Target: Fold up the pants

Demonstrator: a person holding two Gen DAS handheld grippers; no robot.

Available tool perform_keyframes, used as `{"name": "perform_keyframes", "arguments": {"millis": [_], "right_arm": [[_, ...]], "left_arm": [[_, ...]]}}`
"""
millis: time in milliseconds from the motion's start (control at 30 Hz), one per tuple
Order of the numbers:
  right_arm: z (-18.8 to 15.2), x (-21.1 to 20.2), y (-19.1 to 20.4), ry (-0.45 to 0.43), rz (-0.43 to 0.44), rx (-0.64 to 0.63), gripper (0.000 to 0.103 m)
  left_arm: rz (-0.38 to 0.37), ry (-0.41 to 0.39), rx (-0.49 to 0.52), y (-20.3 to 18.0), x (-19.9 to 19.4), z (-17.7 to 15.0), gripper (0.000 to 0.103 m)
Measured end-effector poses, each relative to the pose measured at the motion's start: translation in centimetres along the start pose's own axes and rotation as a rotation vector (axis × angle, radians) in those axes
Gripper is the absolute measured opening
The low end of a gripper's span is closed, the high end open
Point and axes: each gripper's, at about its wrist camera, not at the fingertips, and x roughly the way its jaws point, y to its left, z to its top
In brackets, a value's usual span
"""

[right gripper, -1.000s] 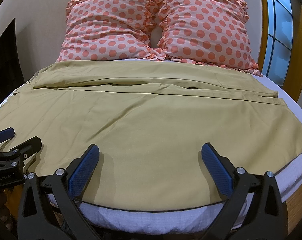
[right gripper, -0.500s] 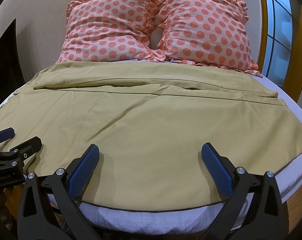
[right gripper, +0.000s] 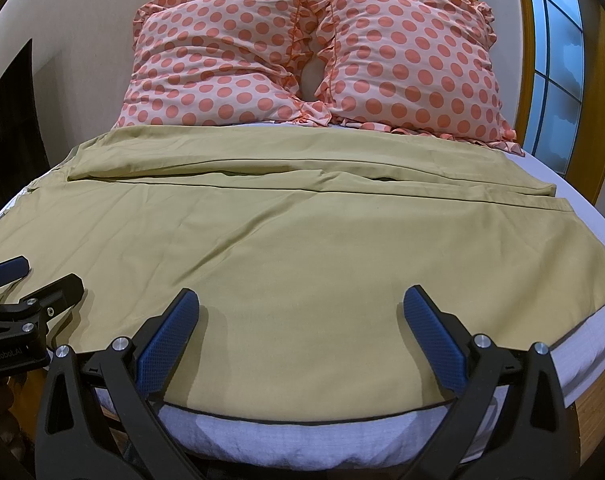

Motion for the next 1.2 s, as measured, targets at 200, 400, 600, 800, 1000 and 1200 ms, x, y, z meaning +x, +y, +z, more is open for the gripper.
{"name": "perform_keyframes", "arguments": {"millis": [200, 400, 600, 800, 1000, 1200], "right_arm": [[-0.1, -0.1, 0.0, -0.009, 0.002, -0.001, 0.102], [0.3, 0.1, -0.7, -0.002, 0.044, -0.022, 0.102], [8.6, 0.9, -8.9, 0.027, -0.071, 0.123, 0.102], [18.5, 11.2, -21.5, 0.229, -0.251, 0.455, 0.072], [22.9, 23.2, -28.0, 0.363, -0.432, 0.62, 0.062], [22.8, 27.4, -29.0, 0.365, -0.571, 0.577, 0.055]], "left_arm": [[-0.003, 0.007, 0.002, 0.0, 0.1, 0.2, 0.101], [-0.02, -0.005, 0.019, 0.0, 0.1, 0.2, 0.101], [-0.016, -0.001, 0.006, 1.0, 0.1, 2.0, 0.101], [-0.011, -0.059, -0.026, 2.0, 0.1, 6.2, 0.101], [-0.012, -0.087, -0.015, 2.3, 0.9, 8.8, 0.101], [-0.008, -0.093, 0.002, 2.4, 2.1, 9.7, 0.101]]}}
